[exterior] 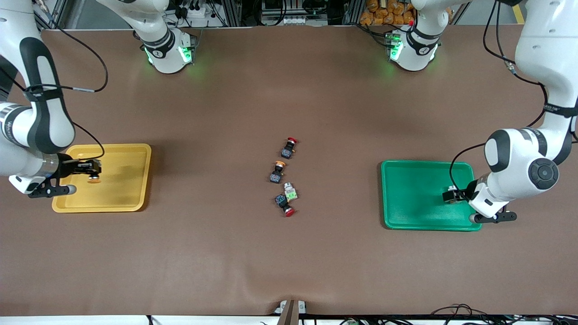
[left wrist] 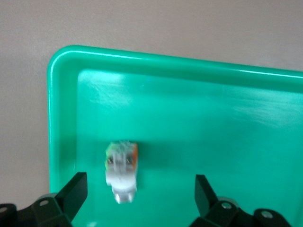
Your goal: Place green and yellow buttons in trays
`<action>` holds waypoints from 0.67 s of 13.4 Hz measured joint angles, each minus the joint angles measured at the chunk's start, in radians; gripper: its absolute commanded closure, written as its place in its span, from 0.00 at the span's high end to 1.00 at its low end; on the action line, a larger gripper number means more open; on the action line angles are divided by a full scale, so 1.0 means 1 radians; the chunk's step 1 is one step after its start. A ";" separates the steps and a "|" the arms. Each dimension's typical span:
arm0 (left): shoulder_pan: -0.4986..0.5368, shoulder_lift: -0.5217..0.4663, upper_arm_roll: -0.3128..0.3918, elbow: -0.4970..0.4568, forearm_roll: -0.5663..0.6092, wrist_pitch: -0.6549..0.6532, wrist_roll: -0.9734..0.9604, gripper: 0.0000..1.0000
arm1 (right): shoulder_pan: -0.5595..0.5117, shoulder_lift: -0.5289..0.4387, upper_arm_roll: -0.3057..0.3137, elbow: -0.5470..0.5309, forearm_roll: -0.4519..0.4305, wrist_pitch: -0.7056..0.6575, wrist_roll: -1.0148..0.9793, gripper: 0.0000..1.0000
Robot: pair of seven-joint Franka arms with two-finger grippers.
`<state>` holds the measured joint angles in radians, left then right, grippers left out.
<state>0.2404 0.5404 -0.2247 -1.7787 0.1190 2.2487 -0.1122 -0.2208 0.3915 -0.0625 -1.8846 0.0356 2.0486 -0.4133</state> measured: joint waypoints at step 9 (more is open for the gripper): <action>-0.040 -0.046 -0.234 0.033 -0.001 -0.067 -0.512 1.00 | 0.252 -0.012 0.061 0.253 0.053 -0.282 0.238 1.00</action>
<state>0.2002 0.4943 -0.4584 -1.7458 0.1179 2.1822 -0.6239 0.0313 0.3791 -0.0015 -1.6312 0.0886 1.7666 -0.1755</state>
